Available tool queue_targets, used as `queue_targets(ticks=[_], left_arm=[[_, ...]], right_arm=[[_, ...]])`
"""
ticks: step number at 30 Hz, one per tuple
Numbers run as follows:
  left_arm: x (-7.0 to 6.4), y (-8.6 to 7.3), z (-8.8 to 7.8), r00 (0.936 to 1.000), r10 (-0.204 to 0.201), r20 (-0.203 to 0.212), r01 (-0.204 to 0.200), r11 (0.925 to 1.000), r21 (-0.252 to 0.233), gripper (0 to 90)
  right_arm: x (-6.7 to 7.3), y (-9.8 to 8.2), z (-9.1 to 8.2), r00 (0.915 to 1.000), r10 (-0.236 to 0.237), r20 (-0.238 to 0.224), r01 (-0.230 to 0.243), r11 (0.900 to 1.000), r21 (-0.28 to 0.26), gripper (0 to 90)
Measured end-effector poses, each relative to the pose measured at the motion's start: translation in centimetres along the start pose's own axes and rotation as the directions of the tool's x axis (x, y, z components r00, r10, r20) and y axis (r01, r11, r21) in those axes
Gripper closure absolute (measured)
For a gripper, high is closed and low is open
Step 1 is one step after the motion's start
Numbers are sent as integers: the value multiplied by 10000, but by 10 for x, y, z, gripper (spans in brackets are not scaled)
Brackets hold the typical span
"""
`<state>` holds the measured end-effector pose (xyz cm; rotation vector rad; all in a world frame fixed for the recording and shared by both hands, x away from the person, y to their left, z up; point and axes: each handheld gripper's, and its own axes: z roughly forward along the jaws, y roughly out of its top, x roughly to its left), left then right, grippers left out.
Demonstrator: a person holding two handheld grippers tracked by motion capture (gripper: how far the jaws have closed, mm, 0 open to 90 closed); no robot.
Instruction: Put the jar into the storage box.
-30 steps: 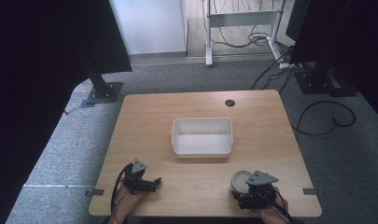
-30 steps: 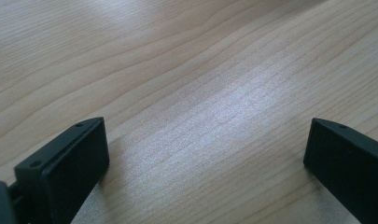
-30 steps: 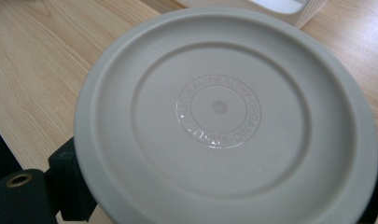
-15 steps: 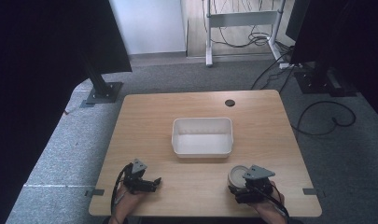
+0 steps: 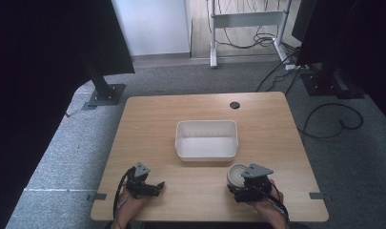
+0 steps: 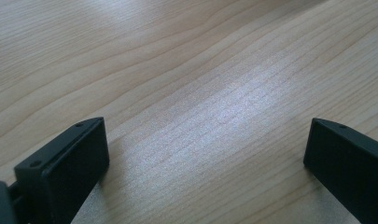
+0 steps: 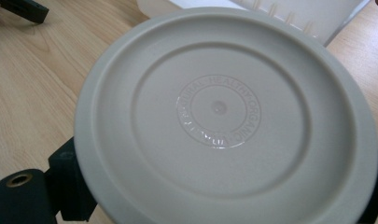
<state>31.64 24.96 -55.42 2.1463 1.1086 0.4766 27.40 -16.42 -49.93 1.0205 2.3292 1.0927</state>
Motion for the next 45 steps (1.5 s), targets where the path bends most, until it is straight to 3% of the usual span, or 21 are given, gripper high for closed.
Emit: queue_targets(ticks=[28, 45], left_arm=[[0, 0, 0, 10000, 23, 24, -23, 10000, -5, 0], [0, 0, 0, 10000, 25, 26, -25, 10000, -6, 0]], right_arm=[[4, 36, 25, 9989, -398, -257, 390, 9988, -281, 94], [1, 56, 43, 9984, -386, -411, 373, 9988, -316, 94]])
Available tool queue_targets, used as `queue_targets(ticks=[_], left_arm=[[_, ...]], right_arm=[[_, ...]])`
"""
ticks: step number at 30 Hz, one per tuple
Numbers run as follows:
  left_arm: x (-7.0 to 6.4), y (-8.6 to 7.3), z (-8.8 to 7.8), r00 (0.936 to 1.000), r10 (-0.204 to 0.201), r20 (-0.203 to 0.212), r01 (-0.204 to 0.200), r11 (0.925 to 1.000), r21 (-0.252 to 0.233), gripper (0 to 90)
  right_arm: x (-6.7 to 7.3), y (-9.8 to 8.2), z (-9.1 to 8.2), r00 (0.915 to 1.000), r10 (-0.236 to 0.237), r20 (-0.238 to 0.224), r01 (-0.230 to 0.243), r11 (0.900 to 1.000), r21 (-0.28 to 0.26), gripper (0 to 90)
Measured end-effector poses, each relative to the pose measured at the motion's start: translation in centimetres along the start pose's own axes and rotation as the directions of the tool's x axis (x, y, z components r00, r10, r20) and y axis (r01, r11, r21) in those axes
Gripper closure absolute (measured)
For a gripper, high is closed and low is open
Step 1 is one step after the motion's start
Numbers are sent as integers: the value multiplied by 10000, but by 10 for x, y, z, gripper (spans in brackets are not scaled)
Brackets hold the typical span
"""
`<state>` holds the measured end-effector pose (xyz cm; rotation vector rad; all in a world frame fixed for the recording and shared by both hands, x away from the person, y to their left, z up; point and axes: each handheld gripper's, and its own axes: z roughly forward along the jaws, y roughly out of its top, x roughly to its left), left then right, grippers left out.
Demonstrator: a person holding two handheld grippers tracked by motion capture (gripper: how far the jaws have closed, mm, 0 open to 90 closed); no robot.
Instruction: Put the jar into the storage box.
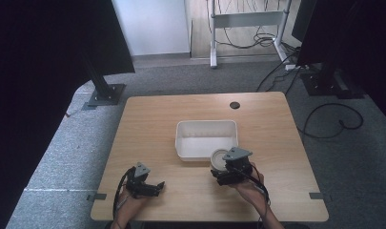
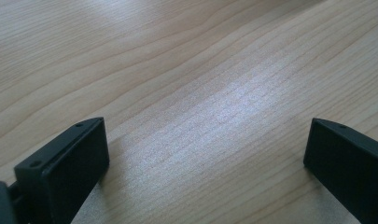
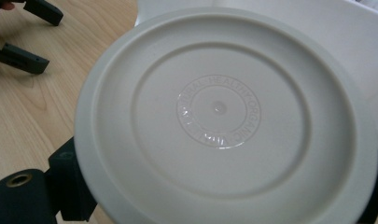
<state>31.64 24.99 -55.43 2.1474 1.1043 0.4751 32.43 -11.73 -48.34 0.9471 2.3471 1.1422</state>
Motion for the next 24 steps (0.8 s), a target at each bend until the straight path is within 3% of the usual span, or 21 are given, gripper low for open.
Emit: queue_targets(ticks=[24], left_arm=[[0, 0, 0, 10000, 41, 15, -41, 10000, -7, 0]], right_arm=[[-3, 32, 24, 10000, -14, -57, 13, 9999, -164, 94]])
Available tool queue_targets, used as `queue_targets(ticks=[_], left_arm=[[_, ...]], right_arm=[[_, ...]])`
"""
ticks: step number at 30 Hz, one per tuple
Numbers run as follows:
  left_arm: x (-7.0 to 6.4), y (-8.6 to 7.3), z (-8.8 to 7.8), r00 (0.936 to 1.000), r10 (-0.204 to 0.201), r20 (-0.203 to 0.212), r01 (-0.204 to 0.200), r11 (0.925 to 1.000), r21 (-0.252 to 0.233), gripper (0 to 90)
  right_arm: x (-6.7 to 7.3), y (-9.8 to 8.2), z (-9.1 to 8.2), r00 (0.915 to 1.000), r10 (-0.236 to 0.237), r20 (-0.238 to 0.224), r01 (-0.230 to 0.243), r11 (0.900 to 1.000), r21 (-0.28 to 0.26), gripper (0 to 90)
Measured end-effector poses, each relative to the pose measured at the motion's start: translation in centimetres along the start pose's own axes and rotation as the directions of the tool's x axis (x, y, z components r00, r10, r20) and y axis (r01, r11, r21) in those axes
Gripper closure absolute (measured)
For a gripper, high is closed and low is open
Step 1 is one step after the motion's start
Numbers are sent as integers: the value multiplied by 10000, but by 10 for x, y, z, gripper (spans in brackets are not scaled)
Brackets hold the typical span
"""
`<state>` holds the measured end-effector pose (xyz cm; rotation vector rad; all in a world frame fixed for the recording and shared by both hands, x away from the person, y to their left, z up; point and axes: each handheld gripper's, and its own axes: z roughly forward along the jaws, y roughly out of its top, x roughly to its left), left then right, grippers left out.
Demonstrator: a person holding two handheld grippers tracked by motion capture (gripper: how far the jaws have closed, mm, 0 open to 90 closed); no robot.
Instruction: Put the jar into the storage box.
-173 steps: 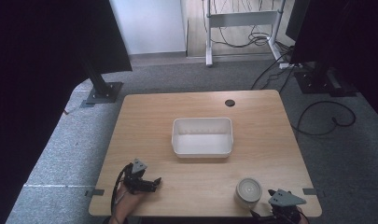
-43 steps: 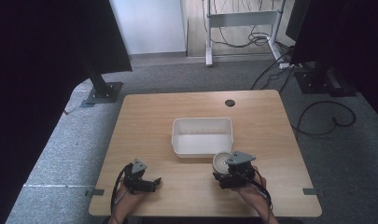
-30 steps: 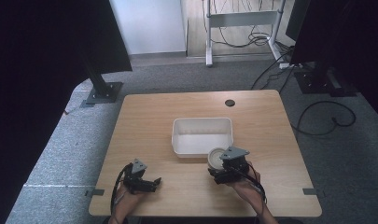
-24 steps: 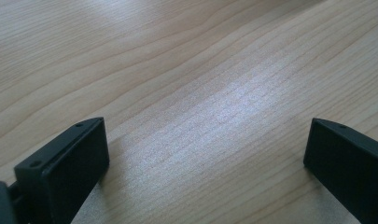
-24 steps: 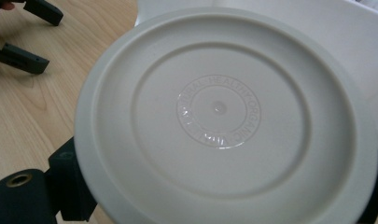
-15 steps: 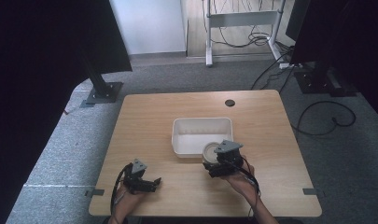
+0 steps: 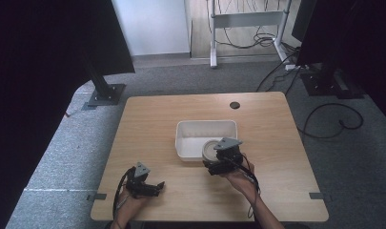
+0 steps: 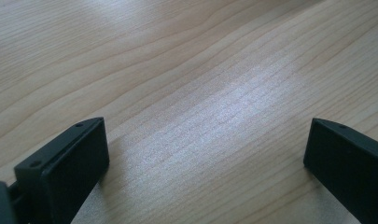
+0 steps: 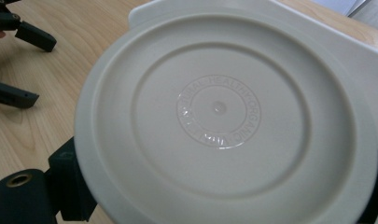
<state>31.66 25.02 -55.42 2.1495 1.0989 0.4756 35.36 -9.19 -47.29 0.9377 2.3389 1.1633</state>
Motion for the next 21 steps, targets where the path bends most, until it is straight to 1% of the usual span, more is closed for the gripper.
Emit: queue_targets(ticks=[2, 10, 21], left_arm=[[0, 0, 0, 10000, -14, 5, 14, 10000, -3, 0], [0, 0, 0, 10000, -2, 16, 2, 10000, -2, 0], [0, 0, 0, 10000, 21, 25, -21, 10000, 9, 0]], right_arm=[[0, 3, 2, 10000, 11, -37, -11, 10000, -53, 94], [-1, 14, 14, 10000, -41, 67, 41, 10000, -90, 94], [-6, 23, 33, 9997, 61, 256, -59, 9999, -82, 94]])
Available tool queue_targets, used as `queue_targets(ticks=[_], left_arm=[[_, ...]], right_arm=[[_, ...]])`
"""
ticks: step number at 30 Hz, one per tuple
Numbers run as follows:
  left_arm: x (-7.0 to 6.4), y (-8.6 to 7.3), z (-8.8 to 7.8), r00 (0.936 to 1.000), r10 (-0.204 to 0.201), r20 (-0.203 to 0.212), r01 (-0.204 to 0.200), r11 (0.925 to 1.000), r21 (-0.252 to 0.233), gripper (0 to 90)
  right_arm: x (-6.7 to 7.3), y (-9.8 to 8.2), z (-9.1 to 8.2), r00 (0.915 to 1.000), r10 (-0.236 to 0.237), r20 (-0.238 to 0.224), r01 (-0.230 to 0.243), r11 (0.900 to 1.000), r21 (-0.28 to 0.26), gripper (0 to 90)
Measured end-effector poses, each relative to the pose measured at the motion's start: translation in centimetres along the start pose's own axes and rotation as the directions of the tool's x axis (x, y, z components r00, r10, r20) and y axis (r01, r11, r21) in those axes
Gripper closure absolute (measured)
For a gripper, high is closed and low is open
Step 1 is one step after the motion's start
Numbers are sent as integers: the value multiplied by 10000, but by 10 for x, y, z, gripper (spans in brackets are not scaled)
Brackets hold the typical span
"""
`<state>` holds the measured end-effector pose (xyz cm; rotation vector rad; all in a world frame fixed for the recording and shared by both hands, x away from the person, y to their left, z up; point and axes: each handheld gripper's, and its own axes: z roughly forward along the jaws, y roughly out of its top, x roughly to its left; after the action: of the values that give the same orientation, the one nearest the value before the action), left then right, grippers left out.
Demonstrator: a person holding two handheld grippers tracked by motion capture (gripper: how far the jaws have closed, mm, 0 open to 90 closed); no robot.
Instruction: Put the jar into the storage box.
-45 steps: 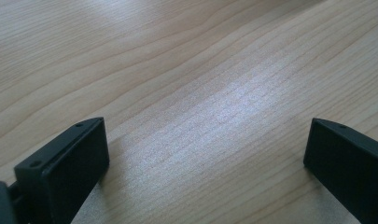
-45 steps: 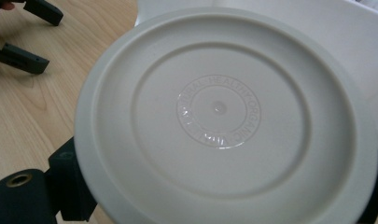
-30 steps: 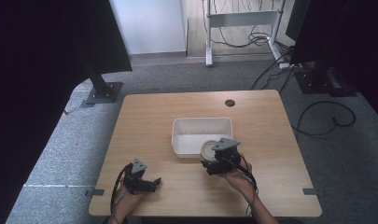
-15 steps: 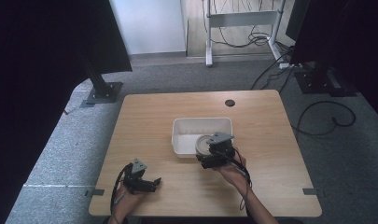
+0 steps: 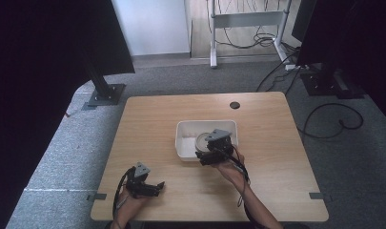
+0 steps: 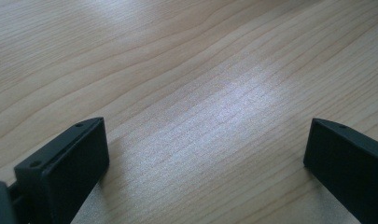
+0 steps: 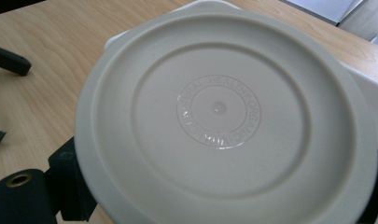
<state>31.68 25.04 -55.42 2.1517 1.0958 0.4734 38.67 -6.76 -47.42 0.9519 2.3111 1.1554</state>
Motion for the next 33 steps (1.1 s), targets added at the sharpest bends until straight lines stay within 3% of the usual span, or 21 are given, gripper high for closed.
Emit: queue_targets(ticks=[12, 33], left_arm=[[0, 0, 0, 10000, 5, 6, -5, 10000, 8, 0], [0, 0, 0, 10000, -1, 22, 1, 10000, 5, 0]], right_arm=[[0, 10, 21, 9998, 104, 162, -105, 9999, 77, 94], [11, 12, 66, 9985, 361, 422, -377, 9986, 378, 94]])
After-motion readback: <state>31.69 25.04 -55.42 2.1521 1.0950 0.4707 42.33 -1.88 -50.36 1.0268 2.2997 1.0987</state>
